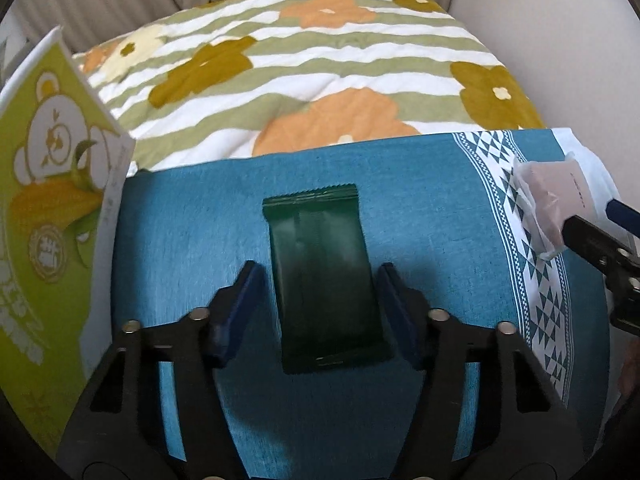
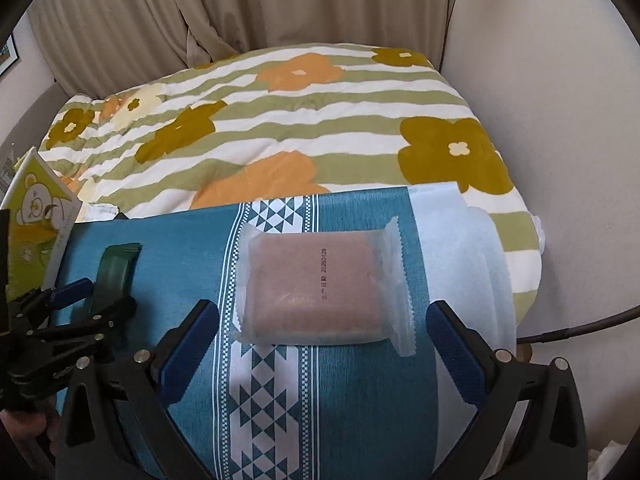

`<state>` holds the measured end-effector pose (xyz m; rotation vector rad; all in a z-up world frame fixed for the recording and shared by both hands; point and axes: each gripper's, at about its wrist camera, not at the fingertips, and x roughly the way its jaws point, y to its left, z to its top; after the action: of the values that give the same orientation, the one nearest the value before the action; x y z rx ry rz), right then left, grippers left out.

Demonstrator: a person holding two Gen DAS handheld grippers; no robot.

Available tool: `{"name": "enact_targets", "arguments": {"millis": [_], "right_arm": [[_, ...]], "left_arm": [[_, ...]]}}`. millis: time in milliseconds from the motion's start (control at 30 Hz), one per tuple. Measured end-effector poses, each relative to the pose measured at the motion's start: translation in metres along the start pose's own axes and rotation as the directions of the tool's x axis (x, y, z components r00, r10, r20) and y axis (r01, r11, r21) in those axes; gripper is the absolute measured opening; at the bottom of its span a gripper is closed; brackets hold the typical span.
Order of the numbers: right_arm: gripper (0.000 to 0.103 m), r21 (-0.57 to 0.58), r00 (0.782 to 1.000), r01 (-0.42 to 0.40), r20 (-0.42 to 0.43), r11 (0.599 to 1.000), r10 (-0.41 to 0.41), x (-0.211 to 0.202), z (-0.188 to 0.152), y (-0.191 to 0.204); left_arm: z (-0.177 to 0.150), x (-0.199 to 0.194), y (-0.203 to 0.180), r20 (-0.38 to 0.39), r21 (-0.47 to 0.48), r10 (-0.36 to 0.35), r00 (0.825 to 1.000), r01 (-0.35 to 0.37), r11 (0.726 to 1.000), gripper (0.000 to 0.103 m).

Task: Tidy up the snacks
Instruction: 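Grasp the dark green bar with the left tool while the right tool grasps the pink wrapped cake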

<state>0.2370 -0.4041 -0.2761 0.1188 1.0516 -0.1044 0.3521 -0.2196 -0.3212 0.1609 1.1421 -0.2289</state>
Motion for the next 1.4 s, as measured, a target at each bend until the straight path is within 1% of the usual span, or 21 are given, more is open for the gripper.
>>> {"name": "enact_targets", "arguments": {"millis": [33,67,333,467,600,700,833,867,900,967,1000,1100,1200,1300,1400], "right_arm": [[0.103,-0.004,1.000,0.004,-0.004,1.000,-0.004,0.002,0.001,0.001],[0.103,-0.011,1.000,0.006,-0.009,1.000,-0.006,0.004,0.001,0.001],[0.103,-0.029,0.999,0.010,-0.037,1.000,-0.011,0.024,0.007,0.002],[0.103,-0.040,0.999,0.006,-0.042,0.999,-0.008,0.029,0.011,0.003],[0.103,-0.087,0.997,-0.009,-0.071,0.996,0.003,0.039,0.011,0.008],[0.103,-0.127,0.996,0.001,-0.086,0.992,-0.012,0.048,0.010,0.012],[0.103,-0.149,0.999,-0.003,-0.049,0.989,-0.004,0.047,0.007,0.013],[0.098,-0.151,0.999,-0.008,-0.043,0.988,0.001,0.046,0.007,0.012],[0.090,-0.148,0.999,-0.022,-0.038,0.989,0.017,0.045,0.007,0.012],[0.080,-0.150,1.000,-0.020,-0.022,0.988,0.017,0.041,0.007,0.012],[0.078,-0.153,1.000,-0.024,-0.020,0.988,0.022,0.040,0.007,0.012],[0.073,-0.149,1.000,-0.026,-0.005,0.989,0.025,0.035,0.007,0.012],[0.072,-0.136,0.999,-0.035,0.013,0.990,0.037,0.026,0.006,0.012],[0.071,-0.119,0.997,-0.049,0.048,0.992,0.055,0.007,0.004,0.013],[0.071,-0.114,0.994,-0.060,0.084,0.992,0.070,-0.021,0.001,0.015]], "left_arm": [[0.001,-0.001,-0.001,0.003,0.008,0.001,1.000,-0.001,1.000,0.045],[0.002,-0.001,-0.002,0.002,0.012,0.000,1.000,0.000,1.000,0.044],[0.005,-0.002,0.002,-0.013,0.013,-0.023,1.000,0.023,1.000,0.043],[0.006,-0.003,0.006,-0.019,-0.014,-0.045,0.999,0.045,0.999,0.043],[0.005,-0.003,0.005,-0.017,-0.005,-0.040,0.999,0.040,0.999,0.043],[0.005,-0.003,0.005,-0.017,-0.010,-0.044,0.999,0.043,0.999,0.043],[0.003,-0.002,0.004,-0.016,-0.012,-0.047,0.999,0.047,0.999,0.043],[0.004,-0.002,0.005,-0.016,-0.013,-0.046,0.999,0.046,0.999,0.043],[0.004,-0.002,0.005,-0.015,-0.016,-0.048,0.999,0.048,0.999,0.043],[0.003,-0.004,0.005,-0.011,-0.024,-0.053,0.999,0.053,0.998,0.043],[0.002,-0.005,0.005,-0.008,-0.027,-0.052,0.999,0.052,0.998,0.043],[0.001,-0.014,0.007,0.018,-0.030,-0.060,0.998,0.061,0.998,0.042],[0.001,-0.030,0.005,0.046,-0.029,-0.067,0.997,0.069,0.997,0.042],[-0.001,-0.050,0.005,0.079,-0.035,-0.076,0.994,0.079,0.996,0.042],[-0.006,-0.081,0.003,0.124,-0.036,-0.092,0.988,0.097,0.995,0.042]]}}
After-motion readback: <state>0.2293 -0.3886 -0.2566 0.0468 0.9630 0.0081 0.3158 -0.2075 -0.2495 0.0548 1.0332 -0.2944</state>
